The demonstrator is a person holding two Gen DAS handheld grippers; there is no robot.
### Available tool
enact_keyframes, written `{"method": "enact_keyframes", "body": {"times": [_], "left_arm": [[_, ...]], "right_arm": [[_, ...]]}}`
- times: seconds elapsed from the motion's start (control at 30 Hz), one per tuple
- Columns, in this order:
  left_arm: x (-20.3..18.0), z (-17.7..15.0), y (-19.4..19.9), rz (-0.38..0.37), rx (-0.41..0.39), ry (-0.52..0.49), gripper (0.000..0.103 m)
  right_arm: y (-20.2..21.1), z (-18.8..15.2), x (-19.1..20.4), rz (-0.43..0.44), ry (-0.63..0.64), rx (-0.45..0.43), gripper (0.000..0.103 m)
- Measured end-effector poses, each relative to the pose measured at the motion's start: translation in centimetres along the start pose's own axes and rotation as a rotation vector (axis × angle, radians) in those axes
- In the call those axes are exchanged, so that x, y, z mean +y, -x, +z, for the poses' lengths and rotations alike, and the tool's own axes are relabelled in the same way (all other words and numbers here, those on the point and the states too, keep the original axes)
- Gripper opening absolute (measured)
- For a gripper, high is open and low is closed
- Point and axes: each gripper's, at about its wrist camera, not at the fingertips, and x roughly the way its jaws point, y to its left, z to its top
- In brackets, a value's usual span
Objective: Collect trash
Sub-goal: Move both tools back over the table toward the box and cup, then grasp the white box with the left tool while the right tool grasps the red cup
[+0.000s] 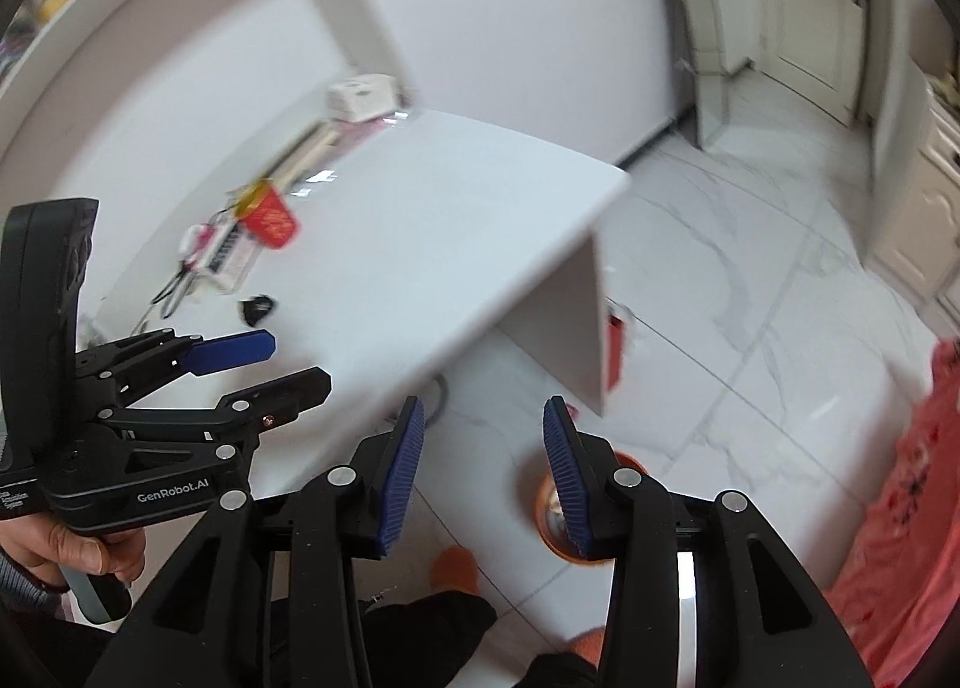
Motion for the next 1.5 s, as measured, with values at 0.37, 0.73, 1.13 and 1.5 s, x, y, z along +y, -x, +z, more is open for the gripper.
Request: {"method": "enact_keyframes", "body": {"times": [0.37, 0.73, 1.13, 1.5], "left_arm": [[8.7, -1.6, 4.2, 0.12, -0.052, 0.175, 0.061], [17.5, -3.0, 5.5, 0.182, -0.043, 0.288, 0.061], [24.2, -1.6, 3.1, 0.195, -0.012, 0.319, 0.061], [29.5, 0.9, 0.5, 0.241, 0.002, 0.296, 0.083]], "right_arm": [[-4.2, 4.5, 10.7, 0.118, 0.175, 0.005, 0.043], [-10.1, 7.9, 19.1, 0.179, 0.284, 0.045, 0.043], [-16.0, 10.6, 23.2, 0.193, 0.327, 0.087, 0.043], [-21.8, 13.9, 24.4, 0.164, 0.331, 0.104, 0.055]]}}
